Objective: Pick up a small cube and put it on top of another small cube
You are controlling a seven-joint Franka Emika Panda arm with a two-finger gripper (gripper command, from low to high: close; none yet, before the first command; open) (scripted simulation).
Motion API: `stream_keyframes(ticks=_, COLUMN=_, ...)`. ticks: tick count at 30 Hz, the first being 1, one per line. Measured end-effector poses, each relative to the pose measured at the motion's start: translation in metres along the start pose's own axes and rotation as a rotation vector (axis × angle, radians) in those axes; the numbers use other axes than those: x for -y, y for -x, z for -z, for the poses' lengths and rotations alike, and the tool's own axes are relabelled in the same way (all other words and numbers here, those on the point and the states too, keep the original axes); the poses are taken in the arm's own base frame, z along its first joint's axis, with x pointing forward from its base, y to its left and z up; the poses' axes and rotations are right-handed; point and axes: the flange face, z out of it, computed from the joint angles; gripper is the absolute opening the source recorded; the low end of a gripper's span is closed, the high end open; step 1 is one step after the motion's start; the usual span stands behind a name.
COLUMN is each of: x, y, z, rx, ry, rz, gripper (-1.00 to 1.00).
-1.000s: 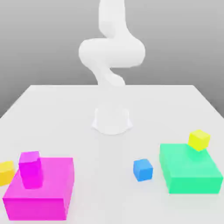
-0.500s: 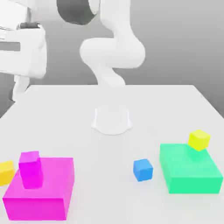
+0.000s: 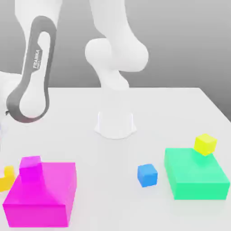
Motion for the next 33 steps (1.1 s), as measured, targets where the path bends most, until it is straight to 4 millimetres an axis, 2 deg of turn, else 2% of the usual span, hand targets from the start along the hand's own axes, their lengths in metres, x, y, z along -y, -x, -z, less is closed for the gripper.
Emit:
stream_keyframes(ticks=1, x=-0.001, y=0.0, z=-0.01, rx=0.0, ry=0.0, rz=-0.001, gripper=-1.0)
stream_keyframes(ticks=6, x=-0.001, y=0.0, z=-0.01, rx=0.0, ry=0.0, rz=-0.001, gripper=-1.0)
stream_keyframes(ticks=7, x=-0.001, y=0.0, z=-0.014, rx=0.0, ry=0.0, rz=-0.001, gripper=-1.0)
stream_keyframes(ticks=8, x=-0.001, y=0.0, z=-0.01, rx=0.0, ry=0.0, rz=-0.001, gripper=-1.0)
stream_keyframes(ticks=13, x=0.001, y=0.002, z=0.043, rx=0.0, ry=0.002, rz=0.004, gripper=-1.0)
stream_keyframes(ticks=19, x=0.044, y=0.067, z=0.097, rx=-0.037, ry=-0.006, rz=0.177, gripper=-1.0)
stream_keyframes(ticks=20, x=0.051, y=0.08, z=0.108, rx=-0.044, ry=-0.01, rz=0.207, gripper=-1.0)
stream_keyframes(ticks=21, x=0.055, y=0.101, z=0.116, rx=-0.04, ry=-0.017, rz=0.241, gripper=-1.0)
stream_keyframes(ticks=23, x=0.058, y=0.166, z=0.129, rx=-0.018, ry=-0.03, rz=0.339, gripper=-1.0)
stream_keyframes(ticks=25, x=0.049, y=0.233, z=0.141, rx=0.009, ry=-0.039, rz=0.435, gripper=-1.0)
stream_keyframes(ticks=29, x=0.009, y=0.342, z=0.16, rx=0.054, ry=-0.046, rz=0.596, gripper=-1.0)
stream_keyframes(ticks=33, x=-0.047, y=0.42, z=0.175, rx=0.08, ry=-0.041, rz=0.723, gripper=-1.0)
